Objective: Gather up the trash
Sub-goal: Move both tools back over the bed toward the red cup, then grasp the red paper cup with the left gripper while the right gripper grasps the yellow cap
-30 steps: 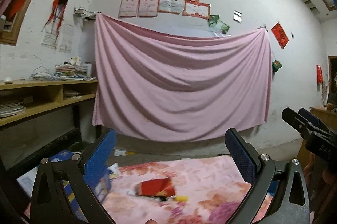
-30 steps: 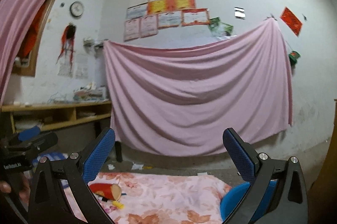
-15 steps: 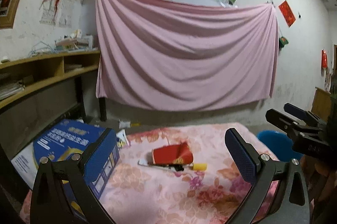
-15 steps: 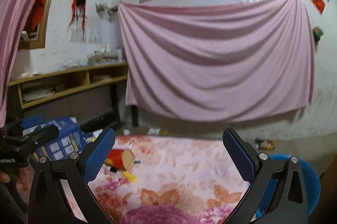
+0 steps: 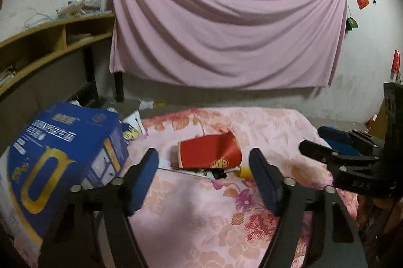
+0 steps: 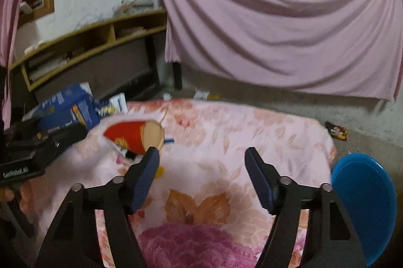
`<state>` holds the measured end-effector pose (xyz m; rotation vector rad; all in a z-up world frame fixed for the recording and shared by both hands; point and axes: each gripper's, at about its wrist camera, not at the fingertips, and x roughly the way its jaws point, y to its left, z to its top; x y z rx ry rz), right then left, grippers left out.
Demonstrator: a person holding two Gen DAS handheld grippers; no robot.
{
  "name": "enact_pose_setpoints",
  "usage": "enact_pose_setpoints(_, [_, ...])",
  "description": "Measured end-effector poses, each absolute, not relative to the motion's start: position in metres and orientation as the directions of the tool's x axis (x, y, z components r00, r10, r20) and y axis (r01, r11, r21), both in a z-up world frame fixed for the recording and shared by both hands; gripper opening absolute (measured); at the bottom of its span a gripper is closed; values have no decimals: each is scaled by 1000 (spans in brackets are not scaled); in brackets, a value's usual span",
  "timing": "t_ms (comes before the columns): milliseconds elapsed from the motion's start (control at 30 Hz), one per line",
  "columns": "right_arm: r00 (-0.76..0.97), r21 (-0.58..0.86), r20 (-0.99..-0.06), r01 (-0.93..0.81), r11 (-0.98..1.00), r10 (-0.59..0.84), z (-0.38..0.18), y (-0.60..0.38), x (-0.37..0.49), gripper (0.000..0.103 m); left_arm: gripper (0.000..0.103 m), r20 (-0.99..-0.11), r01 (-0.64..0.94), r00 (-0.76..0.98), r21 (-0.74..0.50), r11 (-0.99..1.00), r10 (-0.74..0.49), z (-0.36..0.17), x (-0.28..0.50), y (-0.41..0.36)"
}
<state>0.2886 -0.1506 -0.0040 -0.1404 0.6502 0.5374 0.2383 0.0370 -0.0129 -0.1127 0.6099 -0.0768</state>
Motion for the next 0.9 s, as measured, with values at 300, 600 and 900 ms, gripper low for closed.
enact_pose_setpoints(300, [518, 81, -703, -622, 779, 487, -27, -120, 305, 43, 44, -640, 19, 751, -226, 974, -163, -32, 264, 54])
enact_pose_setpoints(600, [397, 127, -760, -686, 716, 515, -46, -98, 322, 36, 39, -679, -1, 706, -286, 958, -202, -40, 288, 61])
enact_pose_setpoints(900, [323, 164, -787, -711, 684, 525, -55, -89, 329, 30, 23, -696, -15, 676, -343, 939, -243, -44, 298, 69])
